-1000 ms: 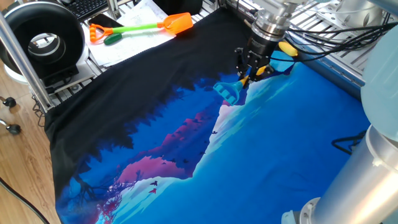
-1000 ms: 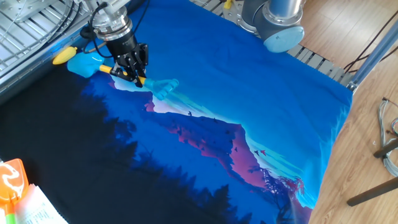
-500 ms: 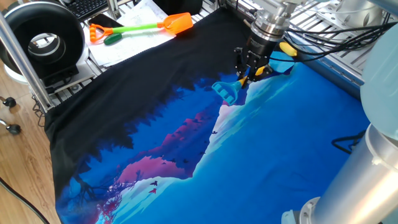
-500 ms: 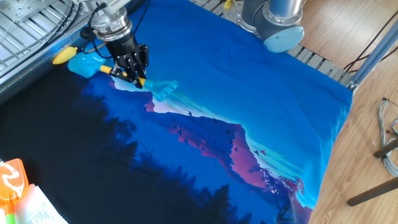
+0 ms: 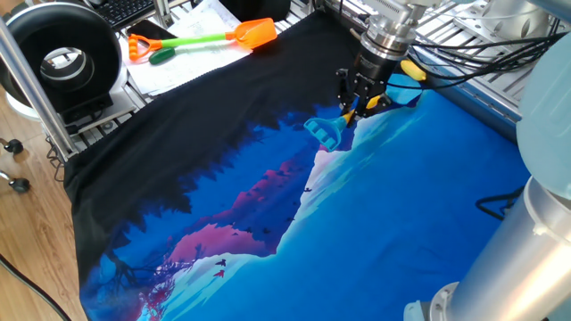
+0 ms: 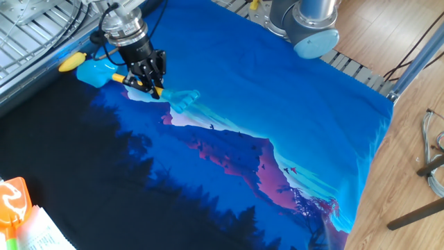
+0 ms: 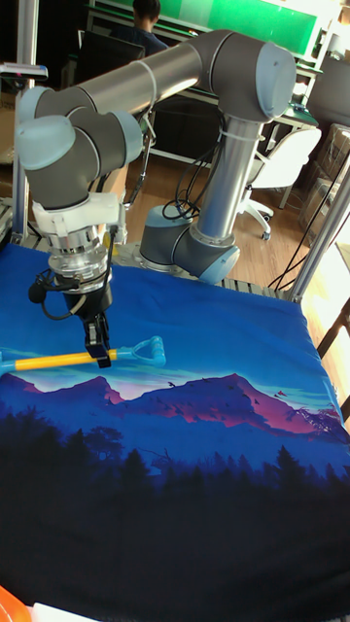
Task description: Use a shovel to scoop up an object
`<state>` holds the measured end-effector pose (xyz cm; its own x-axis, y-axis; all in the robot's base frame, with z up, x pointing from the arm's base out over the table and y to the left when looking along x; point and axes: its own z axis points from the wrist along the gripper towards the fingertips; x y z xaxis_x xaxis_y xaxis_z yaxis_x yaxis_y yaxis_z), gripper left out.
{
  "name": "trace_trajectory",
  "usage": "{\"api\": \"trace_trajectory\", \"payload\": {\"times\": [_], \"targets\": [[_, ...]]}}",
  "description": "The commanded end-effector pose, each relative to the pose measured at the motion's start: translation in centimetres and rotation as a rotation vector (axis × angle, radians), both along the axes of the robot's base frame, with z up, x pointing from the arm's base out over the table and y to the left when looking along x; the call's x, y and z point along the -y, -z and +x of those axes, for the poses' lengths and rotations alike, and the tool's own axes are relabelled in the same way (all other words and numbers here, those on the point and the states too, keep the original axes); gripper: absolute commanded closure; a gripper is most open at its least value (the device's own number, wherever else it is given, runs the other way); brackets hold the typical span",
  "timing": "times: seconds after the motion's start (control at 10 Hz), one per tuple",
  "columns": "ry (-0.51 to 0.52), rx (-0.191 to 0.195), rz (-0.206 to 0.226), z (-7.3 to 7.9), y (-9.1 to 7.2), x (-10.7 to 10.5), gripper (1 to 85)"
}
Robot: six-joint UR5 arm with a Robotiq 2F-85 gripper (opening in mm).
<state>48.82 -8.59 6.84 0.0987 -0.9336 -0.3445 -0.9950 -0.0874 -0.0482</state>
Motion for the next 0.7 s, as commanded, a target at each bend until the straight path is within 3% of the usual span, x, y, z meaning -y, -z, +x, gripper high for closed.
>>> {"api": "trace_trajectory", "payload": {"times": [0.0, 0.4, 0.6], "targets": [[0.010, 0.005, 0.029, 0.6, -0.5, -0.9, 83.7], [0.013, 0.003, 0.006, 1.6, -1.0, -1.5, 83.7], [0.019, 0.002, 0.000, 1.3, -0.6, -0.9, 83.7]]}}
